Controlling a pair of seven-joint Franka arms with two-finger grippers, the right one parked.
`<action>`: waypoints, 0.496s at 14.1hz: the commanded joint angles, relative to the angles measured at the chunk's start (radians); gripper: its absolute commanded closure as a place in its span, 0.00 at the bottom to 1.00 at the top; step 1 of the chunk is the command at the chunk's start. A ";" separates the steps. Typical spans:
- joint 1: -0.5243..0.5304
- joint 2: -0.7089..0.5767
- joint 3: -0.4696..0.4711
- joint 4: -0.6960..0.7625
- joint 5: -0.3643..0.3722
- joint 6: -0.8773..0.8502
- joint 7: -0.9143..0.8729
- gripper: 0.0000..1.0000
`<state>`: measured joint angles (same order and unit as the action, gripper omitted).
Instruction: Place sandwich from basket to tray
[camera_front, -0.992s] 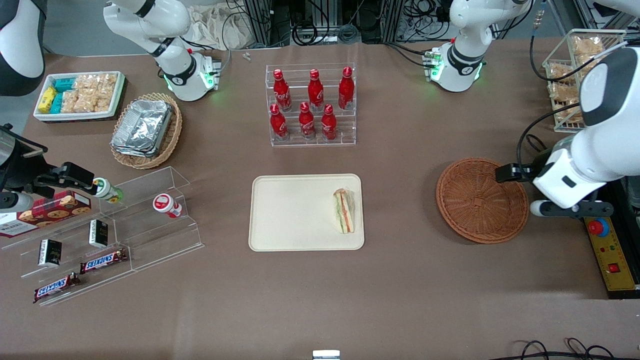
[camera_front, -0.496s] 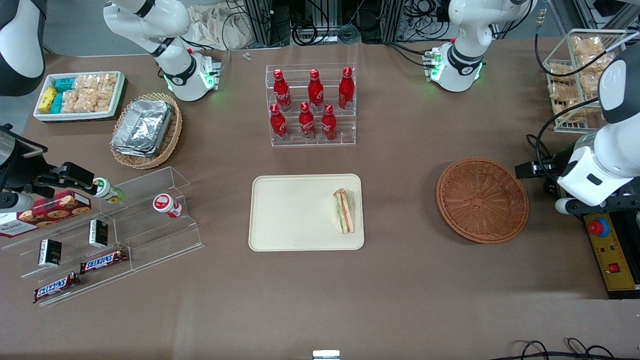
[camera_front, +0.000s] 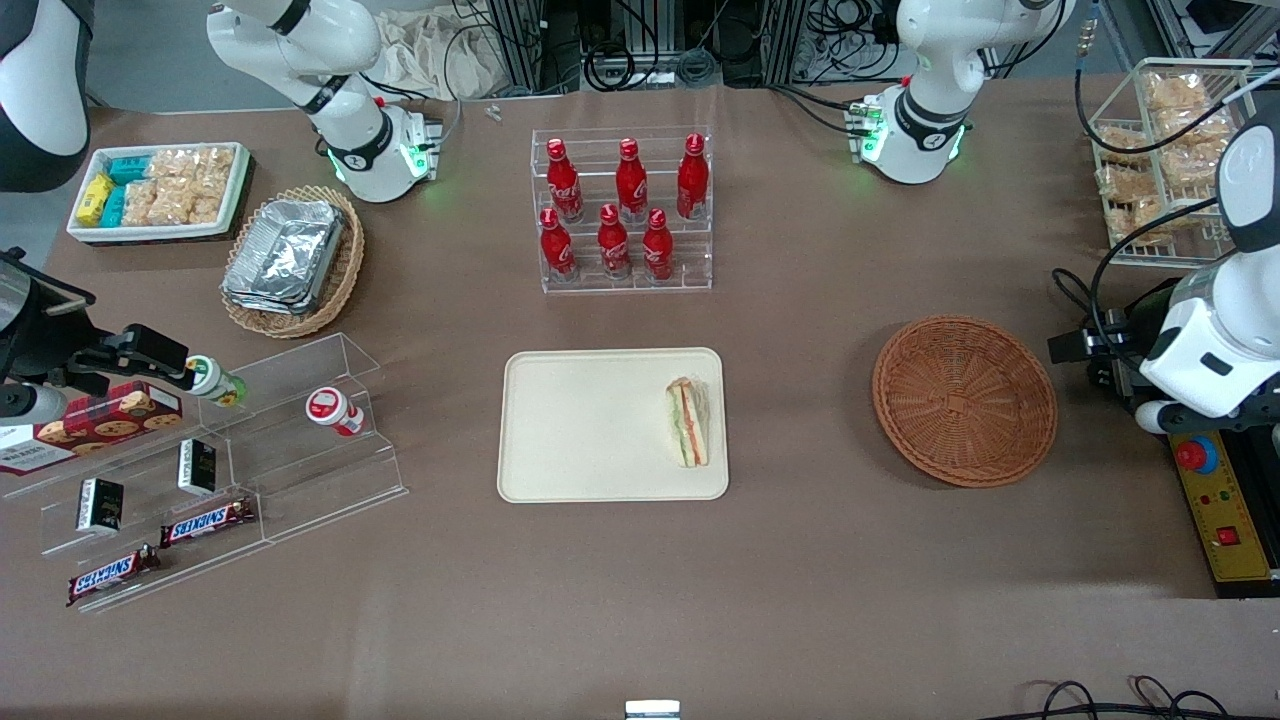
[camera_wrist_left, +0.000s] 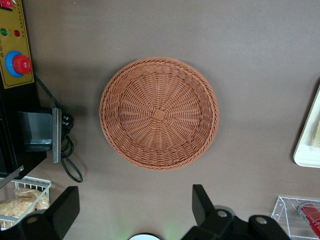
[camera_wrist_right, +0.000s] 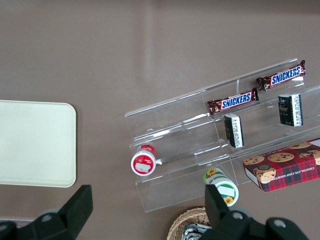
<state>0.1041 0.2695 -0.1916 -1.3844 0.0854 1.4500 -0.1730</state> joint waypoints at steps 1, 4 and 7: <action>-0.052 0.002 0.081 0.005 -0.036 0.009 0.007 0.00; -0.080 0.005 0.129 0.013 -0.058 0.024 0.004 0.00; -0.066 0.004 0.127 0.021 -0.072 0.024 0.007 0.00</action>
<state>0.0527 0.2719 -0.0834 -1.3838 0.0353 1.4733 -0.1728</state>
